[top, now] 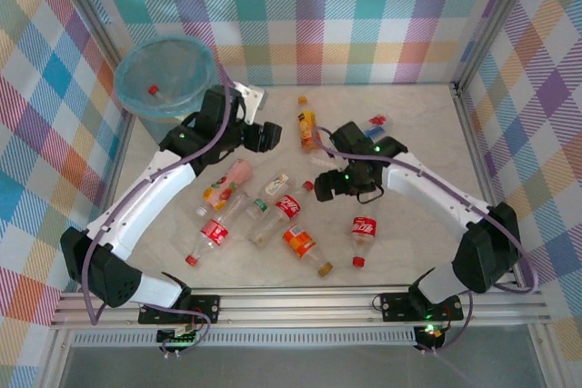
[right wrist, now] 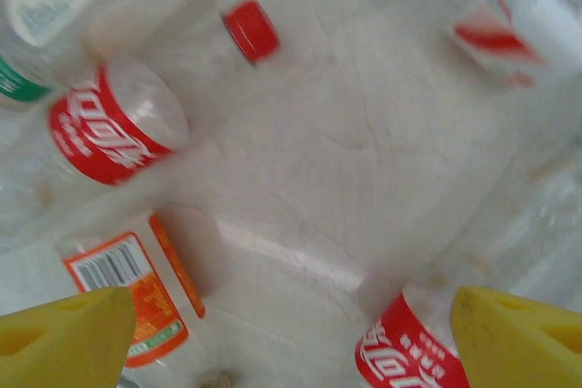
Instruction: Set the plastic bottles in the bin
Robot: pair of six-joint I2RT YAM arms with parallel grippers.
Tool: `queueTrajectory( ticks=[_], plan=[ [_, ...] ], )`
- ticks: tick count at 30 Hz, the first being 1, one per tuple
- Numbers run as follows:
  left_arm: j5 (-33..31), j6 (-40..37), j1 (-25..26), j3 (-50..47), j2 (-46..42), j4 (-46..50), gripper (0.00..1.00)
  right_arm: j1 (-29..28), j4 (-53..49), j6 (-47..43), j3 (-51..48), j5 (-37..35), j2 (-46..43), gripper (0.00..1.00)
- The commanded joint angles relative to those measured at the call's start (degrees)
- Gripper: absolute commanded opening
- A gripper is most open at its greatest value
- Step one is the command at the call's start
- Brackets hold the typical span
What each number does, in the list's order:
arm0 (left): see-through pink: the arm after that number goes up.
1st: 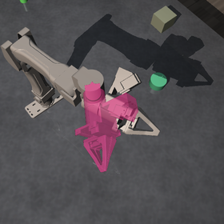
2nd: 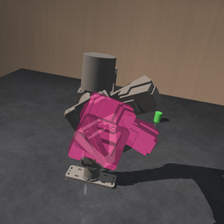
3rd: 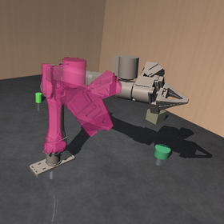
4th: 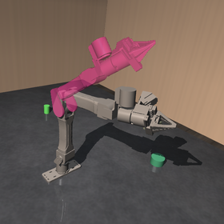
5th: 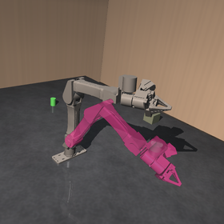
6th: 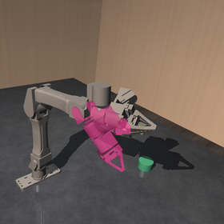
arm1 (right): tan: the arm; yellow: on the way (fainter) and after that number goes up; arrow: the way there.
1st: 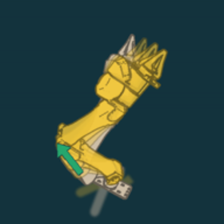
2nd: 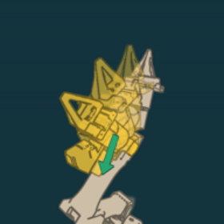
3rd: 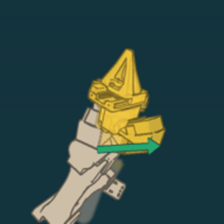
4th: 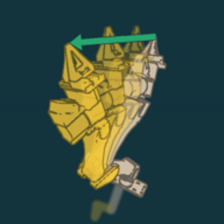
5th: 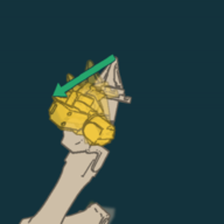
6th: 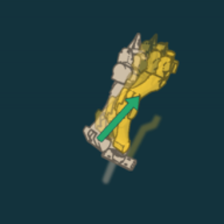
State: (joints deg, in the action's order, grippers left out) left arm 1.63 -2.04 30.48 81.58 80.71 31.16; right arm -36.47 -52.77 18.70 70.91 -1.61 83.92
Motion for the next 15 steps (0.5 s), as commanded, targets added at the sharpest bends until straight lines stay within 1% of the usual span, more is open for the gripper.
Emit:
queueTrajectory(
  ticks=[1, 6, 9, 15],
  plan=[
    [-1.1, 2.2, 1.4, -1.2, -2.5, -1.9, 0.77, 1.7, 0.0, 6.5, -5.2, -3.3, -5.9, 0.9],
    [-1.0, 3.3, 2.3, -3.7, -2.1, -3.5, 0.77, 6.3, 0.9, 10.0, -11.4, -3.9, -8.8, 0.94],
    [-1.3, 4.0, 2.4, -3.2, -0.7, -3.0, 0.77, 8.8, 2.3, 11.0, -13.9, -3.0, -7.8, 0.95],
    [-2.2, 4.5, 2.3, -2.3, -0.1, -2.6, 0.77, 11.4, 8.1, 12.1, -18.9, -0.2, -5.9, 0.94]
  ],
)
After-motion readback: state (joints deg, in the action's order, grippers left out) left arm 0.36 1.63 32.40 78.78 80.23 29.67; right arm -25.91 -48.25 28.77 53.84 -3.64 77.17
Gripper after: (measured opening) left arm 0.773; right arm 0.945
